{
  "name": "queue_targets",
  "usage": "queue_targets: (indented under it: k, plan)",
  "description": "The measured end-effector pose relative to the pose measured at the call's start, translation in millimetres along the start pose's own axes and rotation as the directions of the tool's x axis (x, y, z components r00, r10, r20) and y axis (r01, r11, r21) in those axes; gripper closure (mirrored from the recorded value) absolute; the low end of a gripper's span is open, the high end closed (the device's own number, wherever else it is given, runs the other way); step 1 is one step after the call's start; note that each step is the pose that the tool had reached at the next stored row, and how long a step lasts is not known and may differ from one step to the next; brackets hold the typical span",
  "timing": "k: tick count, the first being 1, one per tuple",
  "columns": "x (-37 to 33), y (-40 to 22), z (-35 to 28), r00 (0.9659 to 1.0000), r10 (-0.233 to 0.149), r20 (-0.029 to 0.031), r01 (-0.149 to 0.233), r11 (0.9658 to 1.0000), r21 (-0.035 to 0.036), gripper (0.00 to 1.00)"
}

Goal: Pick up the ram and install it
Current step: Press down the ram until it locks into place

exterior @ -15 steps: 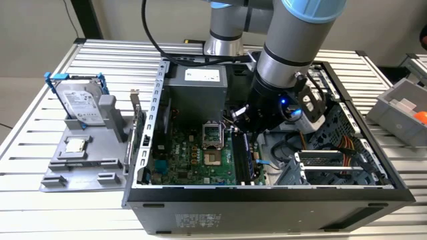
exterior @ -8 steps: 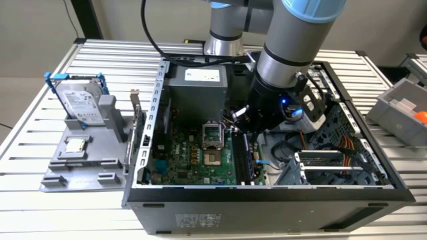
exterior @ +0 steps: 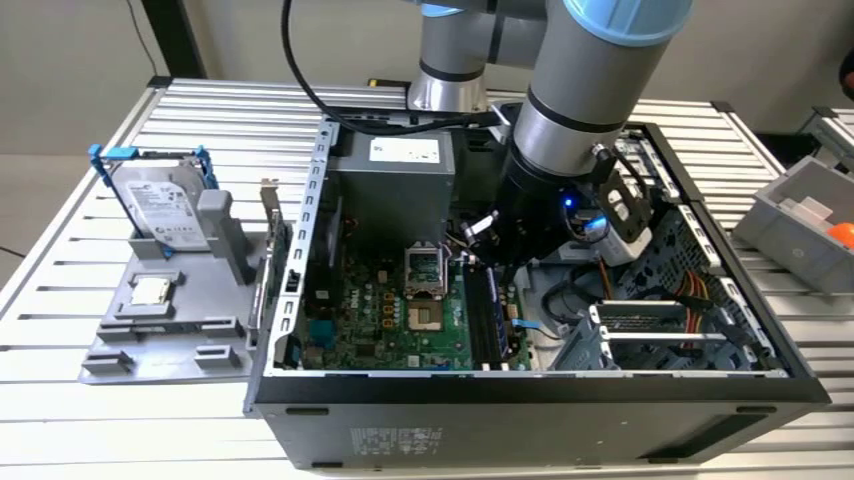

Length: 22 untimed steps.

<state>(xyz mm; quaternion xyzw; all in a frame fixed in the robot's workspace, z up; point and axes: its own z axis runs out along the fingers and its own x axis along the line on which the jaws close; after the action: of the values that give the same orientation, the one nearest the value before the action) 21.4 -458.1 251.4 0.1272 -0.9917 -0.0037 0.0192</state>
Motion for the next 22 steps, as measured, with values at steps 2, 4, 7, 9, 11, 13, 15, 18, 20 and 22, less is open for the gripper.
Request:
queue_targets:
  k: [2,4,7,9,11,13,15,18,20,22]
  plan:
    - [0.0,0.0,0.0,1.0000,-0.006,-0.0001,0.006,1.0000,0.0002,1.00]
    - [0.0,0.0,0.0,0.9999,-0.013,-0.0002,0.013,0.9999,0.0004,1.00]
    - [-0.1,0.0,0.0,0.9997,-0.024,-0.0003,0.024,0.9997,0.0009,1.00]
    - [-0.1,0.0,0.0,0.9995,-0.031,-0.0004,0.031,0.9995,0.0011,1.00]
    - [-0.1,0.0,0.0,0.9993,-0.039,-0.0005,0.039,0.9993,0.0014,1.00]
    - [-0.1,0.0,0.0,0.9989,-0.047,-0.0006,0.047,0.9989,0.0017,1.00]
    - [-0.1,0.0,0.0,0.9983,-0.057,-0.0008,0.057,0.9983,0.0021,1.00]
    - [-0.1,0.0,0.0,0.9965,-0.084,-0.0011,0.084,0.9965,0.0030,1.00]
    - [-0.1,0.0,0.0,0.9949,-0.101,-0.0014,0.101,0.9949,0.0037,1.00]
    - [-0.1,0.0,0.0,0.9943,-0.107,-0.0018,0.107,0.9943,0.0038,1.00]
